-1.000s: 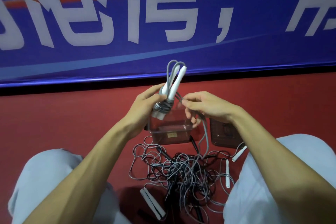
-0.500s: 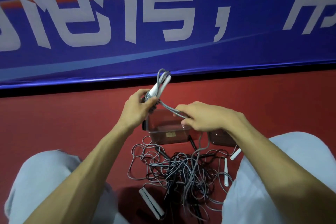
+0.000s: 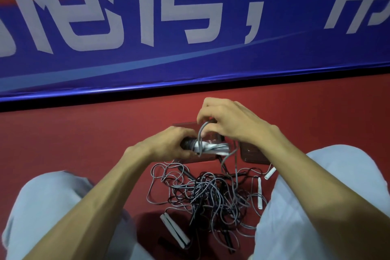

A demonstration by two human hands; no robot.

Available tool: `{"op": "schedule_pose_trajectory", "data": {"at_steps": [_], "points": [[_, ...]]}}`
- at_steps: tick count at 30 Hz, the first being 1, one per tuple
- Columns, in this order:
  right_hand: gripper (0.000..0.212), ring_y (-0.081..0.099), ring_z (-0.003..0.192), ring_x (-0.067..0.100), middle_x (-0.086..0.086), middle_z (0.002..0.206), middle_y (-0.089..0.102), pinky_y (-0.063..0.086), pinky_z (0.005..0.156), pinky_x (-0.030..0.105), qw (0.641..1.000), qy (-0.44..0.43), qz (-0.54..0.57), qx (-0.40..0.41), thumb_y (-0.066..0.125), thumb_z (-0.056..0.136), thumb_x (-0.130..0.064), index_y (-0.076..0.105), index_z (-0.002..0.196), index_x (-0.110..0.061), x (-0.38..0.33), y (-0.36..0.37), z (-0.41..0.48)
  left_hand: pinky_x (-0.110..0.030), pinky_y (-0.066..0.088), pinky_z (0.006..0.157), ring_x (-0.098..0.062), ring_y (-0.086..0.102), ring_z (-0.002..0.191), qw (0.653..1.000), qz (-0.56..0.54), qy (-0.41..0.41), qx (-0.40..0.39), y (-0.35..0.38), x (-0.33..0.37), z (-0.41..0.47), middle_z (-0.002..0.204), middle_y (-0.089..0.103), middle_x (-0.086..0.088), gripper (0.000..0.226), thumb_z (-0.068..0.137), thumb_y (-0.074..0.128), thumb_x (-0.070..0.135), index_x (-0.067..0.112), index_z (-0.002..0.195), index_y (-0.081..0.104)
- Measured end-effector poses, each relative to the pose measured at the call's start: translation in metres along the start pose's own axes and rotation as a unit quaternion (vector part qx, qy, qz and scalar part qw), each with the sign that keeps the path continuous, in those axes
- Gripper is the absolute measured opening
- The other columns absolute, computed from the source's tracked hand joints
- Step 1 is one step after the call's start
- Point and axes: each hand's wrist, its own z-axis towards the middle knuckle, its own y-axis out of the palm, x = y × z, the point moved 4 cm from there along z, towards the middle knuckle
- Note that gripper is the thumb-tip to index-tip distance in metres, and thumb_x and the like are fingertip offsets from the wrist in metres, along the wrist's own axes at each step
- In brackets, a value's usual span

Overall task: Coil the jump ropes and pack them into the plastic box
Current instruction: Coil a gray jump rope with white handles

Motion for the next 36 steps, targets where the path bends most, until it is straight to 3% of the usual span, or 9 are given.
{"op": "schedule_pose_trajectory", "data": {"at_steps": [5,9,13,18,22,24,28,30,36], "points": [[0.02,0.055,0.075,0.01,-0.009,0.078,0.061,0.05,0.07,0.04,0.992,0.092,0.08,0.027,0.083,0.068,-0.039,0.07,0.074,-0.026,0.022,0.005,0.004,-0.012,0.039,0.061,-0.001,0.054,0.065,0.998,-0.047,0.034,0.006,0.001,0.014,-0.002,0.078,0.062,0.011,0.025,0.078,0.078,0.034,0.03,0.099,0.064],[0.02,0.058,0.071,0.008,-0.007,0.073,0.067,0.044,0.067,0.022,0.975,0.152,0.156,0.037,0.088,0.062,-0.033,0.074,0.072,-0.022,0.037,0.006,0.004,-0.028,0.046,0.064,-0.007,0.054,0.064,0.994,-0.091,0.038,0.041,0.0,0.017,-0.002,0.076,0.064,0.006,0.024,0.077,0.073,0.057,0.04,0.087,0.06],[0.012,0.064,0.072,0.005,-0.004,0.077,0.072,0.049,0.071,0.02,0.945,0.17,0.278,-0.013,0.082,0.074,-0.016,0.075,0.082,-0.012,0.048,0.008,0.002,-0.03,0.042,0.061,-0.004,0.049,0.062,0.982,-0.18,0.037,0.04,-0.006,0.014,-0.004,0.071,0.06,0.007,0.013,0.085,0.073,0.035,0.027,0.094,0.069],[0.022,0.057,0.059,-0.001,-0.008,0.068,0.066,0.043,0.058,0.014,0.897,0.175,0.405,0.015,0.057,0.087,0.01,0.069,0.087,-0.008,0.049,0.008,-0.001,-0.015,0.048,0.072,-0.002,0.062,0.08,0.9,-0.423,-0.003,0.106,-0.025,0.013,-0.008,0.09,0.071,0.008,0.028,0.078,0.07,0.025,0.019,0.105,0.069],[0.018,0.044,0.049,0.007,0.0,0.07,0.061,0.035,0.048,0.02,0.843,0.205,0.497,-0.028,0.053,0.098,-0.013,0.063,0.108,-0.002,0.041,0.016,0.001,-0.026,0.052,0.09,-0.011,0.064,0.108,0.832,-0.527,-0.022,0.172,-0.033,0.004,-0.007,0.125,0.066,0.004,0.054,0.08,0.069,0.022,0.023,0.132,0.058],[0.022,0.046,0.05,0.009,0.008,0.081,0.065,0.038,0.046,0.02,0.847,0.198,0.484,-0.089,0.051,0.099,-0.015,0.058,0.114,0.0,0.034,0.016,0.0,-0.034,0.05,0.095,-0.018,0.064,0.111,0.806,-0.562,-0.029,0.184,-0.034,0.003,-0.008,0.129,0.065,0.004,0.056,0.081,0.068,0.021,0.026,0.136,0.056],[0.015,0.063,0.066,0.02,0.009,0.081,0.066,0.058,0.057,0.034,0.865,0.22,0.401,-0.207,0.052,0.099,-0.012,0.052,0.112,-0.004,0.031,0.025,-0.007,-0.03,0.056,0.063,-0.022,0.067,0.079,0.764,-0.606,-0.063,0.212,-0.035,0.003,-0.01,0.098,0.07,-0.009,0.037,0.086,0.06,0.016,0.012,0.123,0.063],[0.009,0.065,0.068,0.023,0.007,0.074,0.061,0.057,0.068,0.044,0.882,0.236,0.316,-0.258,0.049,0.1,-0.012,0.052,0.108,-0.008,0.036,0.033,-0.013,-0.031,0.055,0.058,-0.022,0.066,0.067,0.748,-0.613,-0.089,0.238,-0.037,-0.004,-0.011,0.092,0.069,-0.01,0.029,0.091,0.059,0.014,0.009,0.119,0.063],[0.014,0.057,0.071,0.012,0.004,0.084,0.066,0.049,0.076,0.038,0.944,0.146,0.14,-0.261,0.058,0.095,-0.017,0.057,0.086,-0.028,0.032,0.029,-0.01,-0.036,0.053,0.063,-0.03,0.065,0.065,0.738,-0.598,-0.14,0.28,-0.034,-0.019,-0.01,0.081,0.068,-0.013,0.011,0.091,0.064,0.015,0.012,0.098,0.056]]}}
